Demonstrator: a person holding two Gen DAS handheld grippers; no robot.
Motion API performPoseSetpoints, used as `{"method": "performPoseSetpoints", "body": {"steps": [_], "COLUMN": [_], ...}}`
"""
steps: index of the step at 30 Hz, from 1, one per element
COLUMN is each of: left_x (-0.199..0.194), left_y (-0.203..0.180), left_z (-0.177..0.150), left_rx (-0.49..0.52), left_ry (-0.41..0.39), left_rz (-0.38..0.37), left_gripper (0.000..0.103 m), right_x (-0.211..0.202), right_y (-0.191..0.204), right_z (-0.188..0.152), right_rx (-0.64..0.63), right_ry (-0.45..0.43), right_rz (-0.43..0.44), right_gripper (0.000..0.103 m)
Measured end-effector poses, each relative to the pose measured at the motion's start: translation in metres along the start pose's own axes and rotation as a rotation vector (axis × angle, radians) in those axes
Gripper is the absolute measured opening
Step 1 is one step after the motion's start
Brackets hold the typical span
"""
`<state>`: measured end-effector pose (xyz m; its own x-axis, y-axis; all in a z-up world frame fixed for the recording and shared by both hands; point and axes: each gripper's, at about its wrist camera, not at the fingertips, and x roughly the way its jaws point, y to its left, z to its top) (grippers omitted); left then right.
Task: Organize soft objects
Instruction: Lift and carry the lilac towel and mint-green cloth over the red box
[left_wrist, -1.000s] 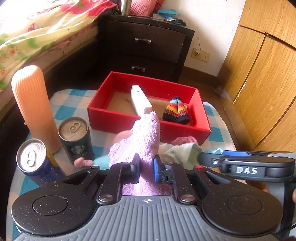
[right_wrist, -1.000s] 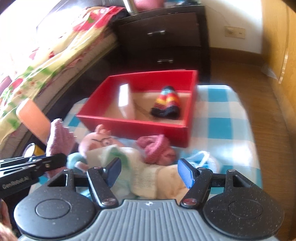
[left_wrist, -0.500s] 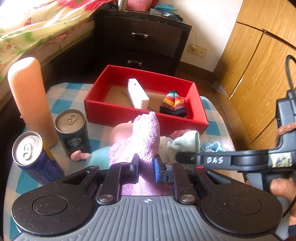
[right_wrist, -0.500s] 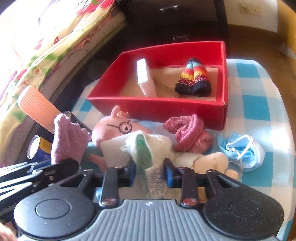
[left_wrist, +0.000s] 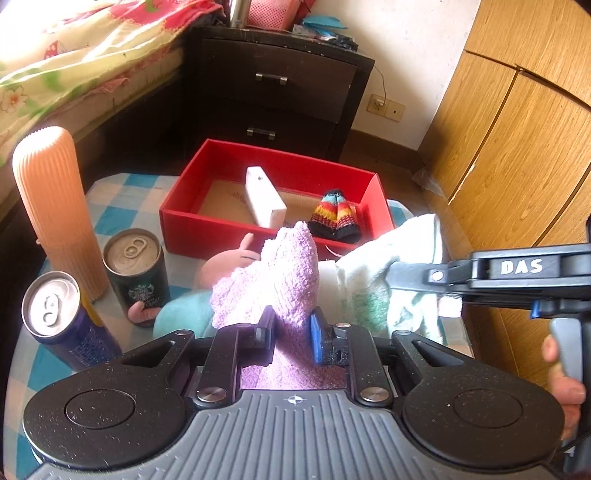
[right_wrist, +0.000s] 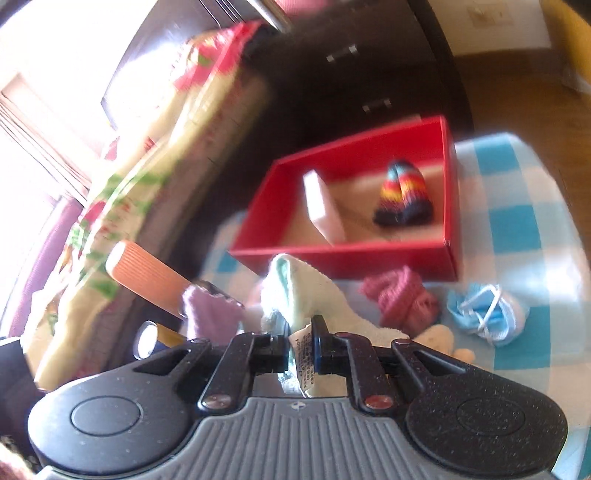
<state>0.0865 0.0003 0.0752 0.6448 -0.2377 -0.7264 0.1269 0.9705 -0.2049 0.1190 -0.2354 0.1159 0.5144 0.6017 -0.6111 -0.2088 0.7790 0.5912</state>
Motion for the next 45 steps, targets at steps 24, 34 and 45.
{"method": "performPoseSetpoints", "body": {"steps": [24, 34, 45], "left_x": [-0.035, -0.046, -0.057], "left_y": [-0.012, 0.008, 0.003], "left_z": [0.007, 0.006, 0.007], "left_rx": [0.042, -0.057, -0.04], "left_ry": [-0.079, -0.081, -0.12], "left_rz": [-0.044, -0.1, -0.065], "left_gripper": [0.023, 0.016, 0.017], "right_x": [-0.072, -0.09, -0.112], "right_y": [0.037, 0.036, 0.047], "right_z": [0.007, 0.007, 0.009], "right_rx": [-0.066, -0.05, -0.06], "right_ry": [-0.157, -0.209, -0.275], "right_rz": [0.12, 0.145, 0.182], "right_gripper": [0.0, 0.0, 0.0]}}
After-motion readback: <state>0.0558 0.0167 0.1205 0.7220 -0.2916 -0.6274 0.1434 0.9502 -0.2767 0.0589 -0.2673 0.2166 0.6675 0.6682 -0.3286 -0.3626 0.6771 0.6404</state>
